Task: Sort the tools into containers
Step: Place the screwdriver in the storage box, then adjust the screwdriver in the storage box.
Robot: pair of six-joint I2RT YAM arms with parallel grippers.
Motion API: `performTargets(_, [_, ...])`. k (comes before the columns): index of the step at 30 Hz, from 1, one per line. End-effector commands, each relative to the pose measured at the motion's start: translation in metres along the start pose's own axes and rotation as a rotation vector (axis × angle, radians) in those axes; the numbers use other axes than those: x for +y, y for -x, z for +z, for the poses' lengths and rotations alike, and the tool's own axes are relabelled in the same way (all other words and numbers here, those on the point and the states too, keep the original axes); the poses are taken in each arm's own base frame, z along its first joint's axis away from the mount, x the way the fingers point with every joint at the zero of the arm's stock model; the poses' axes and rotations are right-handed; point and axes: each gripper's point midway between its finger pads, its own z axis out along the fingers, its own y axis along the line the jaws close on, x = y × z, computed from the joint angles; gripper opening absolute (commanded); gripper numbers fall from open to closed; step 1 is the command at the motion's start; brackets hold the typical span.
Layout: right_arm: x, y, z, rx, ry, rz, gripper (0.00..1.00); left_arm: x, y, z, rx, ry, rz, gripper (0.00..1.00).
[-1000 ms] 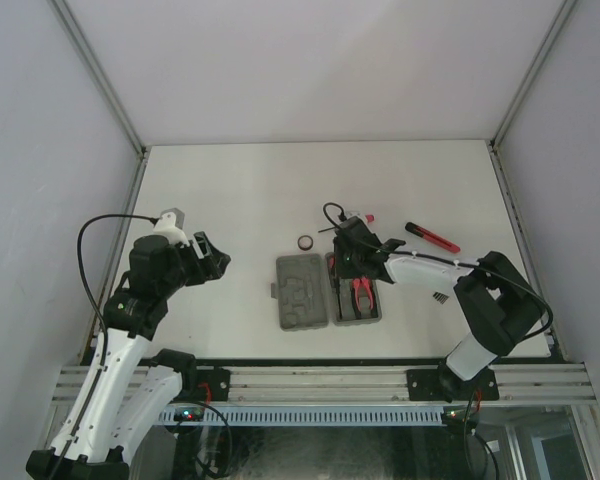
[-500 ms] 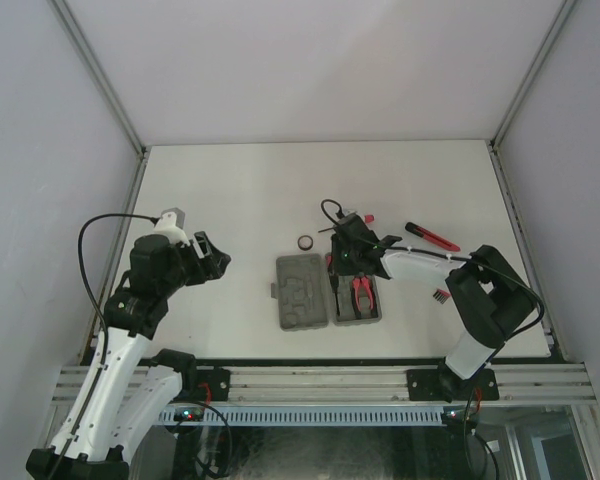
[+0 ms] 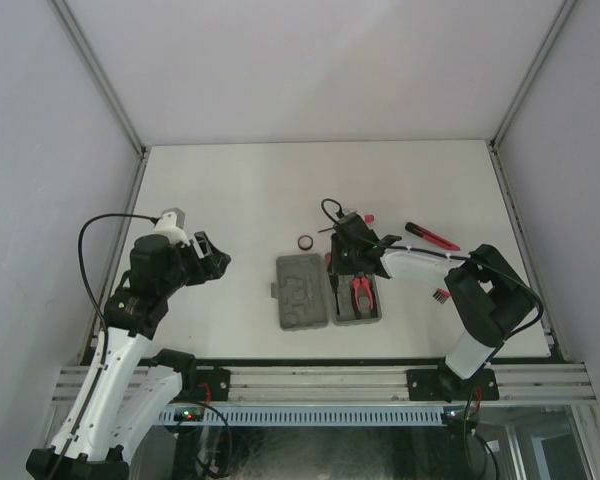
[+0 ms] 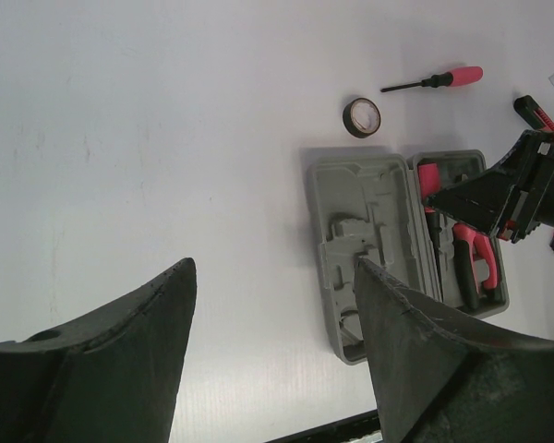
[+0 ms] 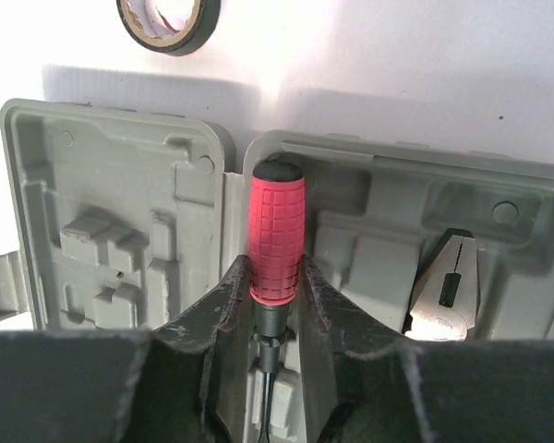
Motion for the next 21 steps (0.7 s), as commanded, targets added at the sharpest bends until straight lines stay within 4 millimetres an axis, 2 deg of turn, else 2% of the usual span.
performTargets(1, [0.01, 0.022, -0.001, -0.062, 0.022, -0.008, 0.24, -0.012, 0.024, -0.006, -0.069, -0.043, 0.022, 0.73])
performTargets(8, [0.017, 0.031, -0.012, -0.092, 0.051, -0.018, 0.34, -0.012, 0.024, -0.006, -0.072, -0.041, 0.023, 0.73])
performTargets(14, [0.021, 0.04, -0.027, -0.136, 0.056, -0.026, 0.46, -0.013, 0.024, -0.006, -0.07, -0.047, 0.023, 0.72])
performTargets(21, [0.018, 0.049, -0.041, -0.18, 0.032, -0.039, 0.46, -0.013, 0.024, -0.007, -0.073, -0.05, 0.023, 0.72])
